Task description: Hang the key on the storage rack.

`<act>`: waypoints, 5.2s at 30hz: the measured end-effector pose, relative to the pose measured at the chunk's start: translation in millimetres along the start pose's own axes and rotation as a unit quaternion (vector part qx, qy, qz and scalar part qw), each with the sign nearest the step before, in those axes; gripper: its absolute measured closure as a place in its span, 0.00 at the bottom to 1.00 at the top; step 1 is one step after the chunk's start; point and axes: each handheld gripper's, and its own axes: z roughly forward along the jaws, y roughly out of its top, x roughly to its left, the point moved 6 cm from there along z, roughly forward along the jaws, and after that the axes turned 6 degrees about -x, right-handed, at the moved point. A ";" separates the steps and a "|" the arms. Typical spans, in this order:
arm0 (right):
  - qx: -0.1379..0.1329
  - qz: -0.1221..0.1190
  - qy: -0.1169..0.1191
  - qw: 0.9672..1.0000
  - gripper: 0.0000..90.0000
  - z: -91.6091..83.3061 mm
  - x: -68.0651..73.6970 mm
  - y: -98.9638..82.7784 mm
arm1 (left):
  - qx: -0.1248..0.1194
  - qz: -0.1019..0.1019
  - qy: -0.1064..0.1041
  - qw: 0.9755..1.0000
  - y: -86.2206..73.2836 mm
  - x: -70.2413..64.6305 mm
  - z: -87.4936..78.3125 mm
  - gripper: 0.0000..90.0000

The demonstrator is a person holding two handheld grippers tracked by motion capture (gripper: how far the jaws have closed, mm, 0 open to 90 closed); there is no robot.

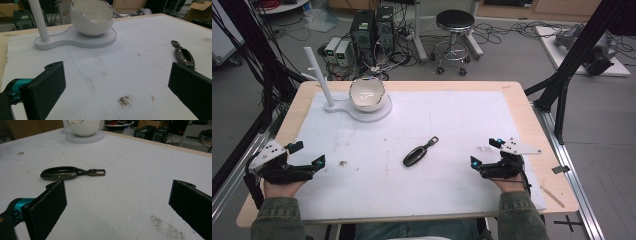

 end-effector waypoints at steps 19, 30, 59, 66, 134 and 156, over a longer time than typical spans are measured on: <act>-0.004 0.012 -0.001 1.000 0.01 -4.0 -3.4 -0.8 | 0.019 0.000 -0.001 1.000 -5.4 -0.9 4.7 0.02; -0.006 0.015 -0.006 1.000 0.01 -5.1 -6.6 -1.6 | 0.038 0.006 -0.011 0.999 -7.2 -3.9 10.6 0.02; 0.002 0.022 -0.010 1.000 0.01 -4.5 -6.9 -3.6 | 0.119 0.067 -0.062 0.989 31.8 -52.0 75.6 0.02; -0.002 0.024 -0.012 1.000 0.01 -5.4 -8.0 -2.8 | 0.149 0.083 -0.079 0.982 37.6 -67.3 98.3 0.02; -0.006 0.037 -0.020 0.999 0.01 -7.3 -17.6 -5.9 | 0.425 0.149 -0.210 0.868 -4.5 -213.9 278.9 0.04; -0.004 0.040 -0.017 0.999 0.01 -6.4 -17.0 -6.8 | 0.464 0.153 -0.157 0.859 -11.4 -214.0 287.4 0.58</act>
